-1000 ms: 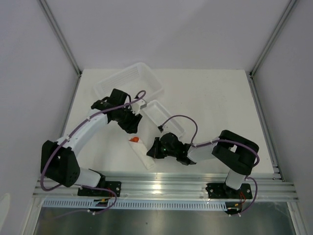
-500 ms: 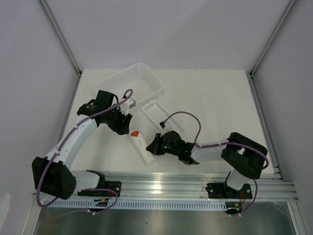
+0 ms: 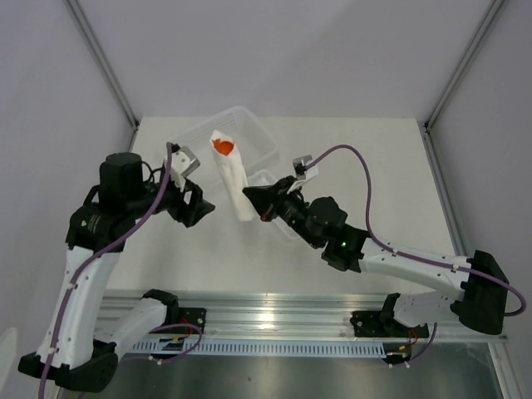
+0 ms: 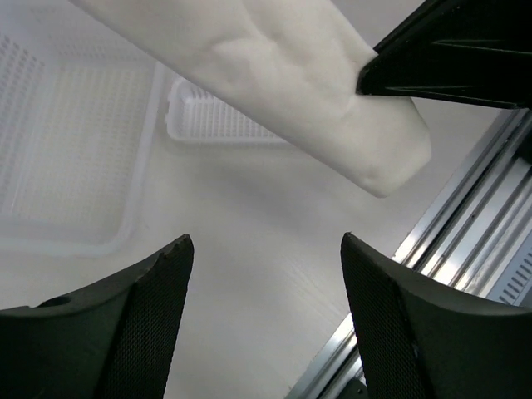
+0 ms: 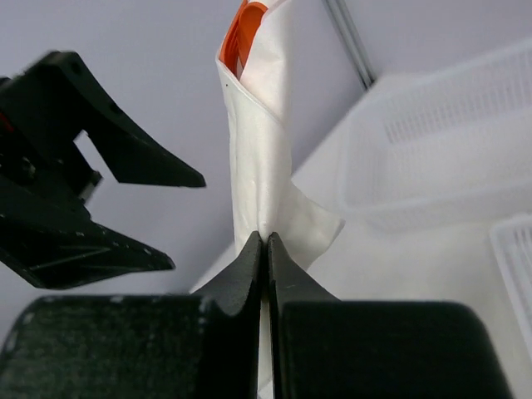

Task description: Place the utensils on the paper napkin and roll it up

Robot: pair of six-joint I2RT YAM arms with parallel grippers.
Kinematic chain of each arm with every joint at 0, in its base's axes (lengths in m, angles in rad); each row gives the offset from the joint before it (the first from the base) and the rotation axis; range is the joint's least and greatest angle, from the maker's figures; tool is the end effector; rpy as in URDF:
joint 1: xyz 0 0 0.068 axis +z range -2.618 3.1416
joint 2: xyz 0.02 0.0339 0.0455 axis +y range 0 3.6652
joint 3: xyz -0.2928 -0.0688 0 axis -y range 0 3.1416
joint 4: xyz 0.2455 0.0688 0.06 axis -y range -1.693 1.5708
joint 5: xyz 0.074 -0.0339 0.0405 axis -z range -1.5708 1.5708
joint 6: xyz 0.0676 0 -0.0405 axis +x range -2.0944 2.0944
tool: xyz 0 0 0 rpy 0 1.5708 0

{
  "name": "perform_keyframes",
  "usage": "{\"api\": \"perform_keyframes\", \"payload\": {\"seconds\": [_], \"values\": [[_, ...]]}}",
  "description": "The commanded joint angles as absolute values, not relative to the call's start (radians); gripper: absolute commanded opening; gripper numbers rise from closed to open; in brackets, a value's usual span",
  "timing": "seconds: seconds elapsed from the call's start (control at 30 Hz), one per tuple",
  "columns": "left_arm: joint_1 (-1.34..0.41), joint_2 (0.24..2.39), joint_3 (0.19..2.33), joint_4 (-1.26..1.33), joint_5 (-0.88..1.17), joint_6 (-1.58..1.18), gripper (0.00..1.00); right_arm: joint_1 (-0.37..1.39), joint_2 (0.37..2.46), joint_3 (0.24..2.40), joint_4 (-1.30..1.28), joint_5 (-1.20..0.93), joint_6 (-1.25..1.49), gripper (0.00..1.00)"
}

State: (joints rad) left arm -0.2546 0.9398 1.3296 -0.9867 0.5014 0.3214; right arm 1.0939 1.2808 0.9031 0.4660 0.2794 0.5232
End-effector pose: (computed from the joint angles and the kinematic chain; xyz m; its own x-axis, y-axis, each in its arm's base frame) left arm 0.1484 -0.0722 0.4238 -0.3248 0.3708 -0.8701 0.7464 0.6655 0.0049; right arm 0.1658 0.2802 0.3716 -0.3286 0.4103 -0.8507 -0.6507 0.5545 0.5188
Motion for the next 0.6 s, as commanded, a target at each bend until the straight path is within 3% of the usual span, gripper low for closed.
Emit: {"api": "perform_keyframes", "payload": {"seconds": [0.0,0.17,0.57], "values": [[-0.247,0.905,1.391,-0.913,0.651,0.233,0.76,1.14,1.232,0.979,0.555,0.353,0.332,0.0],[-0.25,0.919,1.506,-0.855,0.804,0.123,0.81,1.169,1.223,1.037,0.684,0.29,0.265,0.0],[-0.252,0.939,1.582,-0.684,0.885,0.009,0.86,1.204,1.284,1.186,0.834,0.132,0.184,0.0]]}}
